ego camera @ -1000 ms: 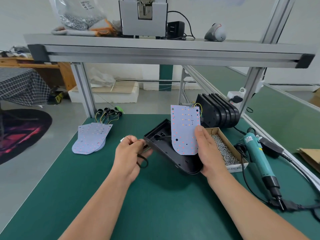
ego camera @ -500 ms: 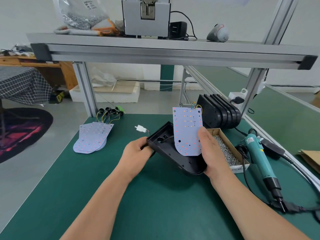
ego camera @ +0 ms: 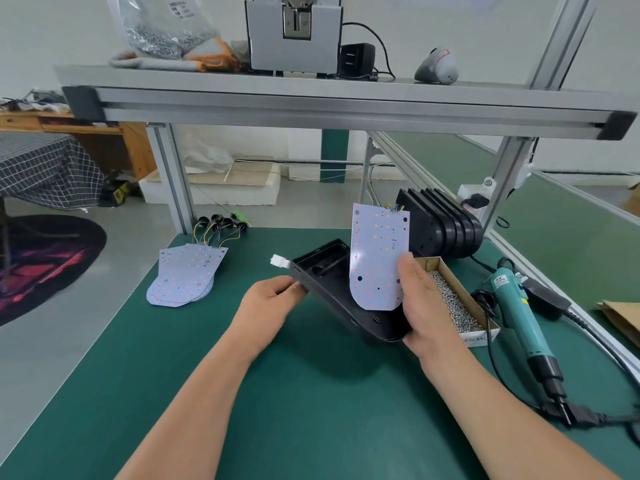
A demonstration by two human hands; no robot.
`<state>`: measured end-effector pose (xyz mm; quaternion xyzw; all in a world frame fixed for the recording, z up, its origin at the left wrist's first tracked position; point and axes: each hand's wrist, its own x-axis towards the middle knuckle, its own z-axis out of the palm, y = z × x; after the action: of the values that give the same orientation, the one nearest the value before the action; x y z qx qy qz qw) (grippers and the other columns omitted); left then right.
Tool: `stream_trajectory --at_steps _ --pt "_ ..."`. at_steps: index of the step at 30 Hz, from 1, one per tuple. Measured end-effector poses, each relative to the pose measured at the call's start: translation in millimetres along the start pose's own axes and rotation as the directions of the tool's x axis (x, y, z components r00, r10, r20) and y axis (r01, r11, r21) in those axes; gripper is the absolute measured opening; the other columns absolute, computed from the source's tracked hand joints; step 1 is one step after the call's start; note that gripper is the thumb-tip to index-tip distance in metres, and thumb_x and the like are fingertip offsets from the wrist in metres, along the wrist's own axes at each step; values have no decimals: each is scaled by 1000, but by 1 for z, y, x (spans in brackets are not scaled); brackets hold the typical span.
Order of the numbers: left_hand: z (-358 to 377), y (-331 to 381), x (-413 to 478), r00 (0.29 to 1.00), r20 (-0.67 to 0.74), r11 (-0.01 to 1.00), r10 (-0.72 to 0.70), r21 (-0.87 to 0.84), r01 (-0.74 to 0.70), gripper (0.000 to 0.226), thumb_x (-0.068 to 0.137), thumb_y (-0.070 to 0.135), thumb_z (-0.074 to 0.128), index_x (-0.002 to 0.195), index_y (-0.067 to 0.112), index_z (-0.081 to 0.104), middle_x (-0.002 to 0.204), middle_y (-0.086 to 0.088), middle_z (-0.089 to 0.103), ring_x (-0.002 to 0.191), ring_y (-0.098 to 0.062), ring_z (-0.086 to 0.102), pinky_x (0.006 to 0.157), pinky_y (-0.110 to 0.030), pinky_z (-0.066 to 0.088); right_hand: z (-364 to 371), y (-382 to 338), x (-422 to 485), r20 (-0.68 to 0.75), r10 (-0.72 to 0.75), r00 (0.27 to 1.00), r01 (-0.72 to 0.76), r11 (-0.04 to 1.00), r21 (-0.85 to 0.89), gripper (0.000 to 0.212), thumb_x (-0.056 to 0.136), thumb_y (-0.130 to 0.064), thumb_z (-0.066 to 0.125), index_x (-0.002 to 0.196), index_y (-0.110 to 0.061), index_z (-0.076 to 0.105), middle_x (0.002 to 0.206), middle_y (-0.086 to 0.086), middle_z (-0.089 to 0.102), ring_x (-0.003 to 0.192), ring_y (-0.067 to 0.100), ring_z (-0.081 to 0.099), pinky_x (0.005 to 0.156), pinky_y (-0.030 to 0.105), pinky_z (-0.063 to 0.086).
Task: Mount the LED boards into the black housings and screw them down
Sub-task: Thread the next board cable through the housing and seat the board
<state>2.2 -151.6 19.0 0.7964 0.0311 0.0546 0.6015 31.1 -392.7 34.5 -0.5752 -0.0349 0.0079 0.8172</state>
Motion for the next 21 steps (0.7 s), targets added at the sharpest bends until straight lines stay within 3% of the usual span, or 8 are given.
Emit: stream_trajectory --at_steps 2,4,6,10,12,15,17,21 --pt "4 2 -2 997 -26 996 -70 -50 68 59 72 62 67 81 4 58 66 -4 34 62 -23 31 45 -25 31 -1 1 1 -7 33 999 -33 999 5 43 105 -51 51 132 -24 70 131 2 74 122 21 70 100 41 59" --pt "10 5 -4 992 -50 974 -119 -200 107 39 73 45 68 83 8 75 74 -5 66 69 -19 61 59 -29 56 0 2 2 -16 60 998 -60 998 24 39 108 -47 49 129 -23 72 129 4 75 120 23 72 97 43 61" --pt "19 6 -4 986 -59 911 -156 -395 120 30 78 27 67 93 5 81 96 -9 81 91 -21 77 70 -34 63 2 3 1 -20 75 997 -75 996 43 37 109 -47 49 124 -24 74 128 5 75 117 24 73 95 44 62" --pt "24 8 -2 948 -75 661 -308 -734 157 17 97 2 55 109 -5 64 111 -17 80 102 -27 79 70 -37 65 1 2 1 -73 58 996 -50 993 103 40 108 -47 50 128 -19 71 127 4 76 114 22 74 82 35 64" --pt "18 8 -2 921 -55 487 -385 -860 152 11 99 -4 47 99 1 57 112 -19 79 98 -28 80 65 -34 64 -1 0 2 -94 77 993 -66 991 119 43 108 -49 51 127 -17 72 125 5 76 112 23 75 76 32 63" --pt "11 12 -3 923 12 273 -384 -954 126 30 98 -2 49 71 8 58 103 -13 81 100 -28 80 71 -39 67 -1 0 3 -83 110 990 -100 989 108 42 107 -50 53 118 -18 78 121 9 77 104 25 77 71 33 62" --pt "9 11 -5 934 18 223 -357 -969 104 43 97 4 56 54 12 63 91 -6 78 103 -27 79 75 -41 67 0 2 3 -65 125 990 -117 986 115 41 106 -48 54 117 -17 78 121 11 77 101 26 77 73 35 63" --pt "5 9 -1 949 29 259 -314 -959 115 19 93 14 69 75 9 67 83 -7 70 76 -16 75 55 -20 55 -1 3 2 -32 175 984 -170 979 113 44 107 -46 53 124 -12 74 123 13 76 103 28 76 81 38 64"
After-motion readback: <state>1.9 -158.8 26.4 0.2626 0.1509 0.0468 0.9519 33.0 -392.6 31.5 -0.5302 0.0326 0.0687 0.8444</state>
